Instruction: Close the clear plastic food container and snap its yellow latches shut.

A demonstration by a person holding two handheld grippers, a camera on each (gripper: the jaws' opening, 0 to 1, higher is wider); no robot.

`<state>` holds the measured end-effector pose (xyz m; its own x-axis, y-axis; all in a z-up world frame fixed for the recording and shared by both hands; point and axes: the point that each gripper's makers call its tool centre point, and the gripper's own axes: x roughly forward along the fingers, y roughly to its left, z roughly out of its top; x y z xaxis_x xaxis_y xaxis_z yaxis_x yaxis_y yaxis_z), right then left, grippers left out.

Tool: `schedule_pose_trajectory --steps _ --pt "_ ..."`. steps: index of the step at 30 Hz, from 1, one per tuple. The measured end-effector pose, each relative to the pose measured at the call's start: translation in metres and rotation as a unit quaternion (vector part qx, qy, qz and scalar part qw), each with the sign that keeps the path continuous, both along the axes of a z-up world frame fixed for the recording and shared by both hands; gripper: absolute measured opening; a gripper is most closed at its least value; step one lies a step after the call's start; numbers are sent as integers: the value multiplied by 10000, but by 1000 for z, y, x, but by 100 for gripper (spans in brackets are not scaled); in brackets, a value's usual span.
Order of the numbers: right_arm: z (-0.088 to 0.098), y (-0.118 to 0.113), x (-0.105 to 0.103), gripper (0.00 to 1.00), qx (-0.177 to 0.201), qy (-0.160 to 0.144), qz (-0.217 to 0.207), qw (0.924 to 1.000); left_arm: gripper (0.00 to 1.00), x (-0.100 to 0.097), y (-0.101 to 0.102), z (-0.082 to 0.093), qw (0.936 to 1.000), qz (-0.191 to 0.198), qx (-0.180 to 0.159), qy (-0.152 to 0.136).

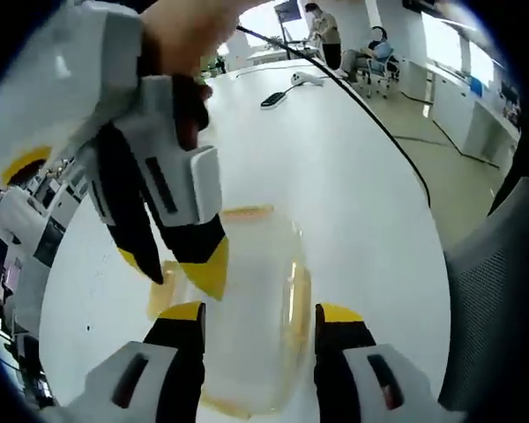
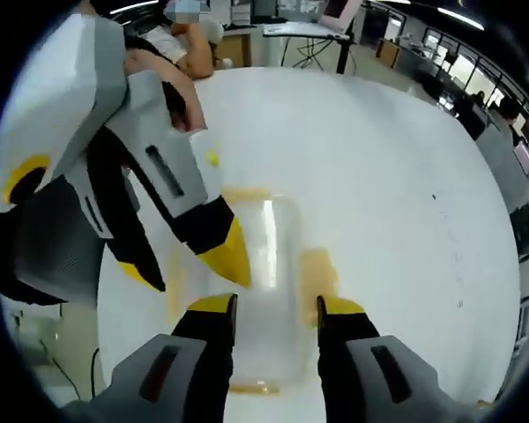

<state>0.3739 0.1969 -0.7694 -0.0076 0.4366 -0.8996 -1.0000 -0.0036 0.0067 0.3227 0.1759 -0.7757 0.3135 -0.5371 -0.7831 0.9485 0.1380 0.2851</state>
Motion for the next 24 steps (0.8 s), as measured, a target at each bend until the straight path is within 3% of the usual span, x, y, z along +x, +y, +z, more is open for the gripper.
schedule_pose_trajectory --steps 3,4,6,11,18,24 --pt "-2 0 2 35 -162 127 147 9997 45 1 2 -4 9998 -38 173 -93" --pt "-2 1 1 35 -191 242 156 9994 45 2 0 -3 9994 -133 208 -227" --pt "-5 2 -4 34 -278 756 -44 9967 45 2 1 -4 9984 -252 388 -334" --pt "-10 0 1 35 -611 1128 155 9916 46 5 0 -7 9981 -71 481 -384" --pt "-12 -3 3 32 -1393 1154 830 9800 45 6 2 -9 9968 -51 584 -535" --pt "-14 -2 1 29 -1733 1175 805 9745 43 7 3 -9 9974 25 544 -478"
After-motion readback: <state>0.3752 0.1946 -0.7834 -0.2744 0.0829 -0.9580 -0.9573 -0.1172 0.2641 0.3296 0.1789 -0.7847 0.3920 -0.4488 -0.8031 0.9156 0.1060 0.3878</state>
